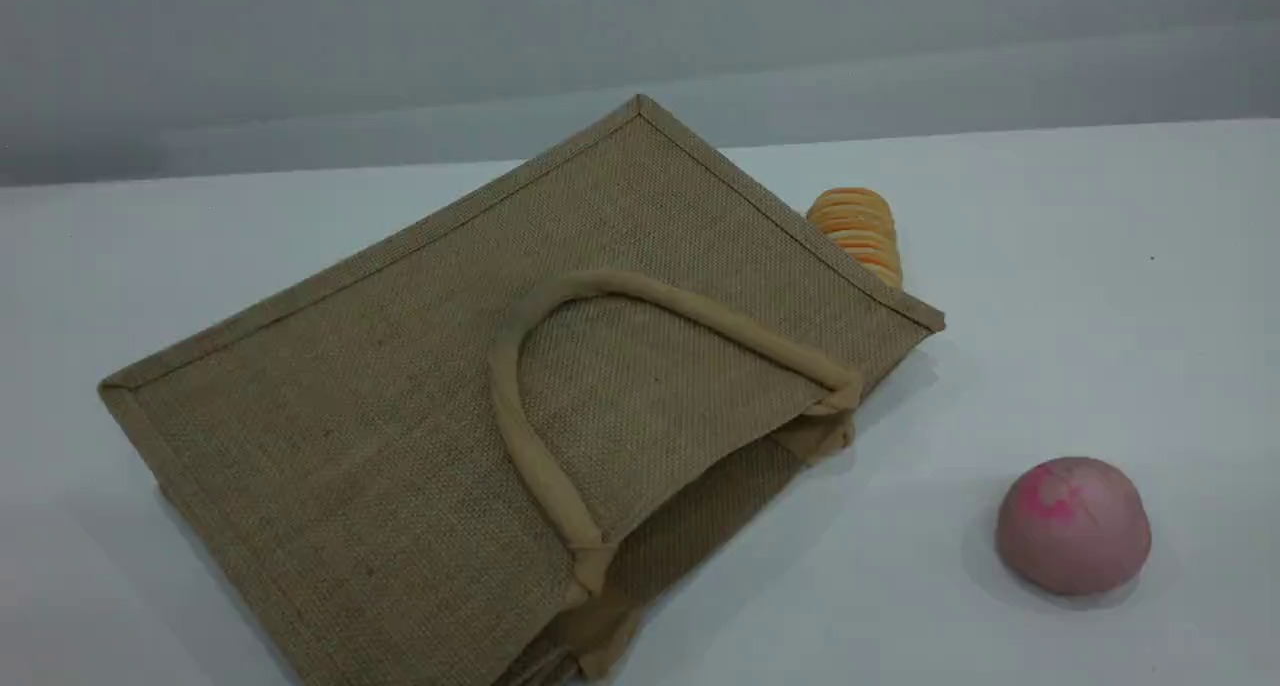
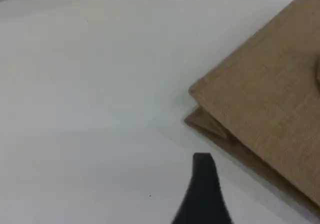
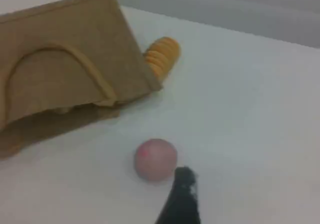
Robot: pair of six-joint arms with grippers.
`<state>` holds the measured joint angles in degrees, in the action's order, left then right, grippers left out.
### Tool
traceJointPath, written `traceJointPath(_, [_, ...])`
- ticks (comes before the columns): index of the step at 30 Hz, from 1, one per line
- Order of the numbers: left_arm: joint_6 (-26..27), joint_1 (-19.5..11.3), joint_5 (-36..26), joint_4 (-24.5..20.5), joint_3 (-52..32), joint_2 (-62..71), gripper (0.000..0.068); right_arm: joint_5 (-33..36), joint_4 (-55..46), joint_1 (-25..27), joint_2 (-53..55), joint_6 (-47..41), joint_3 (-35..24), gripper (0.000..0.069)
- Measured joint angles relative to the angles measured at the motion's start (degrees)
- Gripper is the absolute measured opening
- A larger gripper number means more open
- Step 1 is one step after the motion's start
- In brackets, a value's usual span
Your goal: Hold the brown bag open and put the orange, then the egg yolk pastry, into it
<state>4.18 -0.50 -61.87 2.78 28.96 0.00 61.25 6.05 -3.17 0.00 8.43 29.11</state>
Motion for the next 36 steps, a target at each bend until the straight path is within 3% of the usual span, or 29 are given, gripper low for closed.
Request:
traceJointPath(8, [-0.05, 0.00, 0.00, 0.00, 0.00, 0.00, 0.0503, 0.00, 0.05, 3.15, 0.00, 0.00, 0.00, 0.0573])
traceJointPath(36, [-0.05, 0.00, 0.00, 0.00, 0.00, 0.00, 0.0503, 0.00, 0.05, 3.15, 0.00, 0.00, 0.00, 0.0573])
